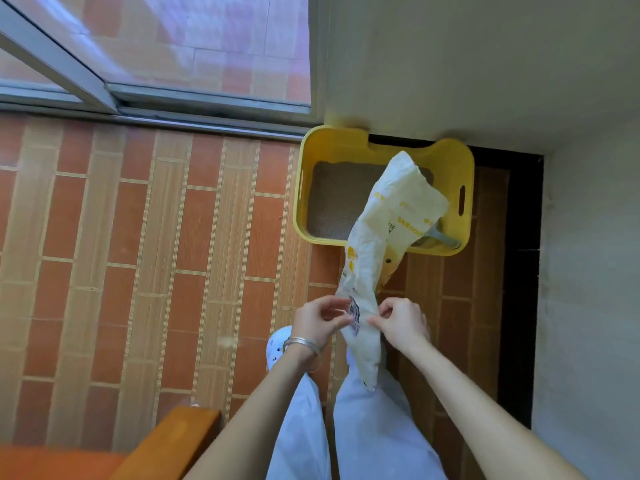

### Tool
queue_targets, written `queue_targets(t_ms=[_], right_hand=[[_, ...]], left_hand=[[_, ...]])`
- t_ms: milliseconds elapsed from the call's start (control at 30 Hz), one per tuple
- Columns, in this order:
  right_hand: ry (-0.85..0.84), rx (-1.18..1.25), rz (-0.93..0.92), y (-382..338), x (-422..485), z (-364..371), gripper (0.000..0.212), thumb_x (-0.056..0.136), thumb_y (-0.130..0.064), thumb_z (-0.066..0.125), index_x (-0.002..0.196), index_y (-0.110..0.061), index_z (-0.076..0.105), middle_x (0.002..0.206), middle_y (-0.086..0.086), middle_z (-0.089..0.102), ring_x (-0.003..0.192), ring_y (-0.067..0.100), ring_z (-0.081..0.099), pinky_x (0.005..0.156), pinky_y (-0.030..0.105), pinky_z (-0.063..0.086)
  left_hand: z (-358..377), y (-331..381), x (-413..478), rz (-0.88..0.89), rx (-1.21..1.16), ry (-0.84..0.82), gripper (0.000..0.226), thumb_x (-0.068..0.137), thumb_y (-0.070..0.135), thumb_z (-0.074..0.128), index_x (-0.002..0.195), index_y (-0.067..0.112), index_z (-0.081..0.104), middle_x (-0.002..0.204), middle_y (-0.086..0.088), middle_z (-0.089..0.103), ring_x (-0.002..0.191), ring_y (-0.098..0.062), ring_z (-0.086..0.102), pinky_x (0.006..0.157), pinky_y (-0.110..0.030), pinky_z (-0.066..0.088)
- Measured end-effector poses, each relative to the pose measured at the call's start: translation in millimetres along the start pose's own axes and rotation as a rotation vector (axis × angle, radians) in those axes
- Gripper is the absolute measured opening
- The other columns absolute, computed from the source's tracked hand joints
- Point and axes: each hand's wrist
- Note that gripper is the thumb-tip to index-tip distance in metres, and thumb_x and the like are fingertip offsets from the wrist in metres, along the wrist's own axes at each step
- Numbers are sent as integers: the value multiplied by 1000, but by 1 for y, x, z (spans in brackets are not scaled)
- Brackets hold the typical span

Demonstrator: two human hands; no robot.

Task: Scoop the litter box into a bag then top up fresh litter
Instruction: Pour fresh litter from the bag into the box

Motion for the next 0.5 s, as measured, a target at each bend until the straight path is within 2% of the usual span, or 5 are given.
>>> queue_targets(t_ms=[133,233,333,400,500], right_hand=[[-14,21,5,-4,15,-1,20,73,-36,74,65,-28,57,89,0,67,90,25,61,71,29,41],[-16,66,13,-6,21,-1,24,71,-36,76,59,-26,57,82,1,69,85,25,64,73,31,46],[-41,101,9,-10,26,0,23,69,-36,77,60,-26,59,79,1,69,80,25,65,71,31,49],[-43,122,9,-13,29,0,22,68,-36,78,62,-24,61,81,3,70,81,26,66,76,35,52],[-32,146,-5,-17,34,-3,22,67,-33,79,59,-20,63,77,5,70,79,29,67,77,41,55]], left_hand=[[9,-20,-18,-42,38,-56,40,63,19,85,96,30,65,91,11,68,87,-4,64,78,-13,49],[24,-27,-26,-51,110,-51,46,57,27,88,93,34,60,92,13,65,85,-1,60,79,-17,49],[39,-31,-34,-67,93,29,51,45,45,87,85,39,55,92,13,63,85,-2,59,78,-24,51],[46,-31,-36,-51,81,97,52,41,54,80,83,41,53,90,14,60,84,-1,58,74,-21,50],[51,-35,-36,-35,138,142,48,51,33,88,85,33,54,89,11,57,81,-3,56,71,-22,49]])
Point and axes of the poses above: each hand's wrist, its own x-axis towards the middle knuckle, its own z-axis out of the palm, y = z × x
